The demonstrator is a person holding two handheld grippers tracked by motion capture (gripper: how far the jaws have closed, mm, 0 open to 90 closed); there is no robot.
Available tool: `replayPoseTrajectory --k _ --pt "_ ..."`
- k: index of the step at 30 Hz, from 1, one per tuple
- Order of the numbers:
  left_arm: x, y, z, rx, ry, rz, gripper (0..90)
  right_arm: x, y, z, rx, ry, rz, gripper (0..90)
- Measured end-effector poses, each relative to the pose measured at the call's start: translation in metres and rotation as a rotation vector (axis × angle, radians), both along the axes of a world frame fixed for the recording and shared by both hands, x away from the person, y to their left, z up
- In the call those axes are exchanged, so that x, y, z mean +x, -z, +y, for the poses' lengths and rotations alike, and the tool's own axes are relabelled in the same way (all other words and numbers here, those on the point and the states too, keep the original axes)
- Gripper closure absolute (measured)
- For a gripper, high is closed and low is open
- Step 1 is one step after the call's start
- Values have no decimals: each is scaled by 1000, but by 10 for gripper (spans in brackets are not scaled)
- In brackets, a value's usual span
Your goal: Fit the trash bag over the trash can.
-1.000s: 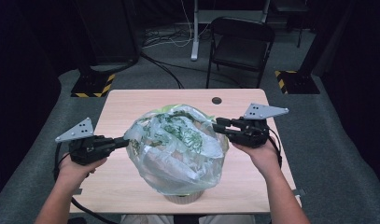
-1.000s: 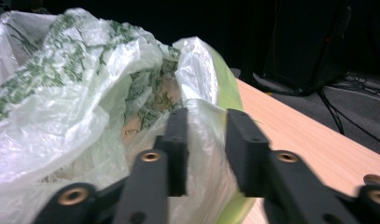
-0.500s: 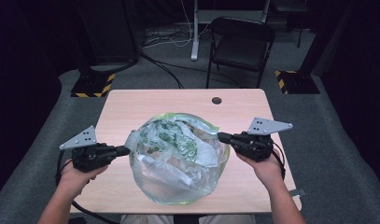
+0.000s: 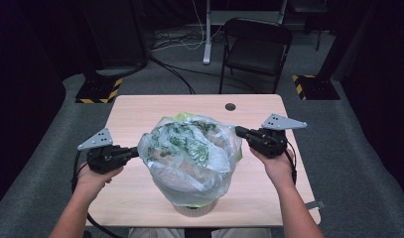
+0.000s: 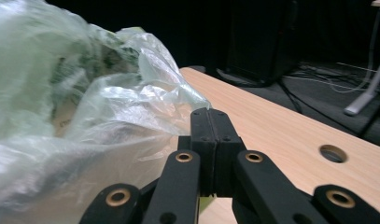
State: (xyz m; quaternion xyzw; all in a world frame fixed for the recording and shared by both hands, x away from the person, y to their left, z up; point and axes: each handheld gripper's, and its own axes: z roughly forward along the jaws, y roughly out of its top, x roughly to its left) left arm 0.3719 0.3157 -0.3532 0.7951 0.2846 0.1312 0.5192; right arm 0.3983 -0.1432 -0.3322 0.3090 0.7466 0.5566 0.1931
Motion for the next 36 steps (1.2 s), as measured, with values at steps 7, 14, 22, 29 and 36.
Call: replayPoseTrajectory --k 7,14,22,29,36 --pt "3 11 -1 34 -1 32 893 4 19 2 -91 -6 59 898" --pt "-6 19 1 40 19 40 893 -11 37 -3 -122 -48 96 899" --pt "-11 23 7 9 19 39 892 -30 43 -4 -110 -88 73 899" --pt "-1 33 2 40 5 68 892 -13 55 1 -147 -50 113 899" --pt "-4 32 7 24 -1 69 870 -8 61 -5 -138 -31 127 897"
